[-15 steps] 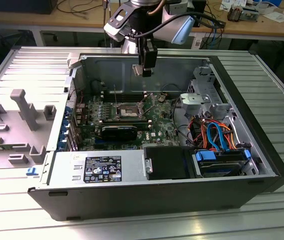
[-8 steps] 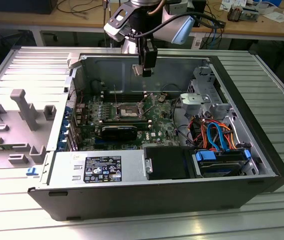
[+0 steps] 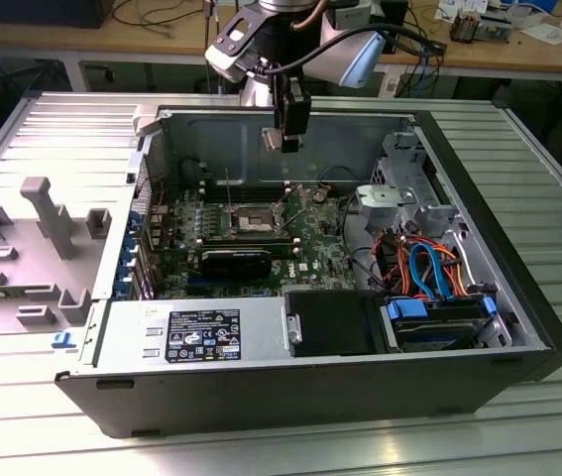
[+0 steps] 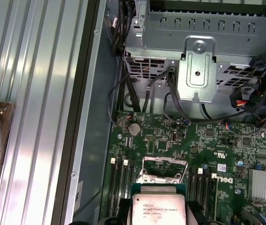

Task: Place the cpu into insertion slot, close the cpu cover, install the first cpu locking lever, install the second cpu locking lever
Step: 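Place the cpu into insertion slot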

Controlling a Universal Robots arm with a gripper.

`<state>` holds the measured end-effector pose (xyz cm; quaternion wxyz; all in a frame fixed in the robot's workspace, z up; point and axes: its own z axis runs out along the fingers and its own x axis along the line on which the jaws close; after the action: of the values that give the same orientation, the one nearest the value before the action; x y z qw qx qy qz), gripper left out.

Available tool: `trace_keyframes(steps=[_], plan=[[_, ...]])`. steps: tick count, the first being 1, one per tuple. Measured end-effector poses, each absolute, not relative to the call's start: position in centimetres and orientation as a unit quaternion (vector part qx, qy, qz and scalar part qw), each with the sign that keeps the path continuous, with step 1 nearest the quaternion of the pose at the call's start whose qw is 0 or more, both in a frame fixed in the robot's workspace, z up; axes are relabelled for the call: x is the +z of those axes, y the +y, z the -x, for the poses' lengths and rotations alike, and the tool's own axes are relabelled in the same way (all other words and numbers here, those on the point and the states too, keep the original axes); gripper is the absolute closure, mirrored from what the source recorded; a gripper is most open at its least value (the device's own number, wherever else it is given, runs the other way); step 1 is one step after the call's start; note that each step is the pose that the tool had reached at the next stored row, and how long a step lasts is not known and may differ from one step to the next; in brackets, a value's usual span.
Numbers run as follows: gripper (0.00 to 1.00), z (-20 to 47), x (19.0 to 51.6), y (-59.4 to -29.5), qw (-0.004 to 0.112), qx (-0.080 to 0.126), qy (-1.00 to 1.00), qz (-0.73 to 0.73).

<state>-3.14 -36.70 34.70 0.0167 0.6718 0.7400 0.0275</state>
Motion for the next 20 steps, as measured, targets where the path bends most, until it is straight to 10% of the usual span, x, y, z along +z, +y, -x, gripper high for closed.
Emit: trace_keyframes(steps=[20], plan=[[0.46,3.14,34.27,-36.71,0.015,0.025,0.726,-0.687]])
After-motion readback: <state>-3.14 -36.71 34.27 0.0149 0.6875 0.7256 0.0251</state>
